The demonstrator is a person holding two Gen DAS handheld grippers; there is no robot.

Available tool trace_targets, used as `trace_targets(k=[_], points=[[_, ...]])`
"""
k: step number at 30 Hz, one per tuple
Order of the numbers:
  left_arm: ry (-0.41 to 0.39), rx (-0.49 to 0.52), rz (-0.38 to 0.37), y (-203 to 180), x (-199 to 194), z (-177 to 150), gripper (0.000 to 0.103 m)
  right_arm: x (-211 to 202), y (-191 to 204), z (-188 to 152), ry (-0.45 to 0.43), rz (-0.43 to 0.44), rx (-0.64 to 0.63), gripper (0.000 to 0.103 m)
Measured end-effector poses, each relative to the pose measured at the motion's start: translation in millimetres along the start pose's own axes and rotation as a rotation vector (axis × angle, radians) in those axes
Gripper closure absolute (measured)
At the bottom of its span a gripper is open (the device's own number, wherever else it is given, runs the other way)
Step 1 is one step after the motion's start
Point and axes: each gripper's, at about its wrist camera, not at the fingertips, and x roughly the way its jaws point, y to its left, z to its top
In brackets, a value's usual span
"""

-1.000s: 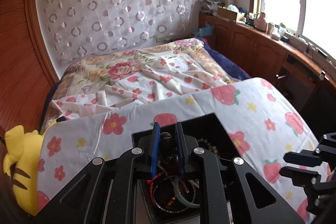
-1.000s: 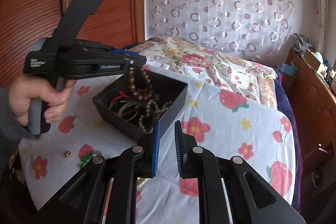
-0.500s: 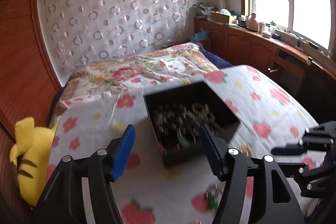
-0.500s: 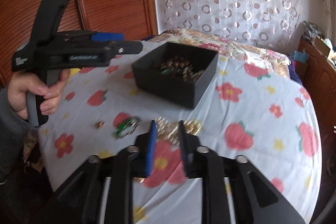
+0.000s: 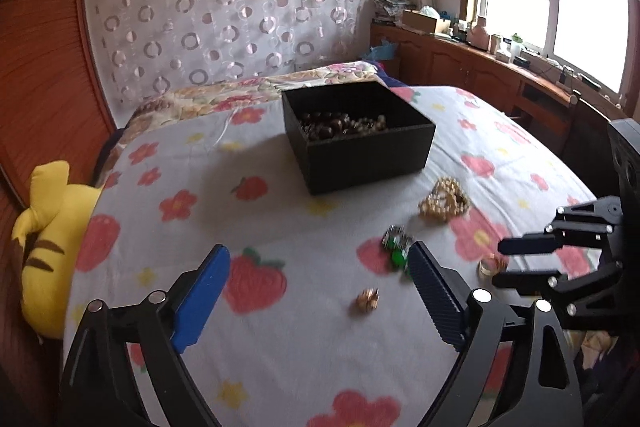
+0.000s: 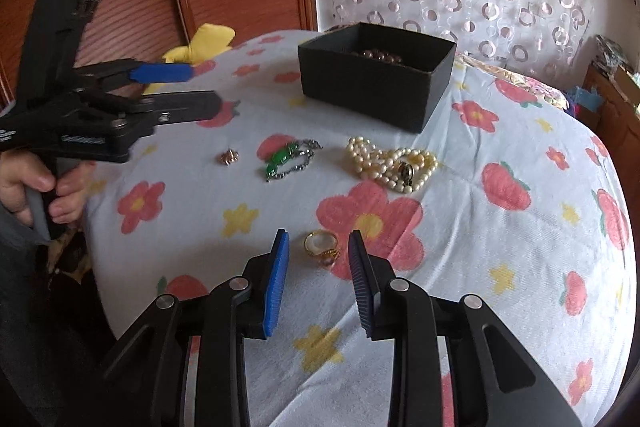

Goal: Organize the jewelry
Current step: 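Withdraw both tools from the box toward the gold ring and flower charm, then grasp the gold ring with the right tool while the left tool grasps the gold flower charm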

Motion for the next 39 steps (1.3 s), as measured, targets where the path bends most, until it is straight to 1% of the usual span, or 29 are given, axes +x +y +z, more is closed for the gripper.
trace_targets(k=[5,7,8,13,15,17,18,20,21,22,25,26,28,30,32,33,36,39], points=[[0.014,-0.03,-0.006,6.9,-7.1,-13.0,0.014,3.0,8.1,-1.9,0.019,-0.035,-0.046,0.07],[0.021,-0.037,-0.019,8.0,-6.5,-15.7,0.014,3.3,10.0,-1.7,0.022,-0.039,-0.061,0.077],[0.024,-0.035,-0.025,7.5,-6.0,-17.2,0.014,3.4,10.7,-1.8,0.024,-0.031,-0.074,0.083],[0.051,-0.009,-0.044,-0.3,1.8,-21.6,0.015,1.2,11.2,-4.2,0.018,-0.048,-0.088,0.084],[0.056,-0.003,-0.057,-3.1,3.7,-22.1,0.023,-1.0,7.0,-5.7,0.011,-0.056,-0.07,0.084],[0.072,0.003,-0.073,-6.3,7.4,-22.2,0.037,-4.4,2.5,-6.6,0.001,-0.051,-0.05,0.084],[0.083,0.003,-0.081,-8.0,10.1,-22.2,0.041,-6.6,0.3,-6.9,-0.006,-0.049,-0.042,0.084],[0.099,0.005,-0.096,-10.4,14.6,-22.4,0.056,-9.5,-2.5,-6.4,-0.016,-0.048,-0.032,0.084],[0.107,0.01,-0.1,-12.8,16.9,-22.2,0.06,-11.2,-3.9,-6.5,-0.021,-0.046,-0.028,0.084],[0.111,0.017,-0.1,-15.0,18.3,-21.9,0.063,-12.4,-4.9,-6.2,-0.024,-0.046,-0.024,0.084],[0.114,0.032,-0.103,-20.7,21.9,-21.3,0.066,-14.4,-5.9,-5.1,-0.033,-0.046,-0.02,0.083],[0.118,0.036,-0.102,-22.0,23.2,-20.9,0.071,-14.3,-5.7,-4.8,-0.034,-0.046,-0.02,0.083],[0.128,0.038,-0.095,-24.0,27.5,-19.7,0.076,-13.7,-4.9,-4.1,-0.035,-0.044,-0.02,0.083],[0.134,0.034,-0.089,-23.9,30.6,-19.4,0.077,-13.9,-5.0,-4.1,-0.034,-0.045,-0.02,0.083],[0.132,0.032,-0.074,-23.2,31.7,-20.7,0.085,-14.1,-4.1,-4.3,-0.033,-0.042,-0.021,0.083],[0.13,0.032,-0.067,-22.2,31.0,-21.0,0.088,-14.3,-3.9,-4.3,-0.033,-0.042,-0.022,0.083],[0.129,0.019,-0.088,-19.4,28.6,-21.7,0.089,-13.9,-3.4,-4.8,-0.034,-0.038,-0.023,0.083],[0.119,0.026,-0.086,-20.9,25.1,-22.0,0.089,-14.6,-3.8,-4.2,-0.038,-0.038,-0.021,0.083]])
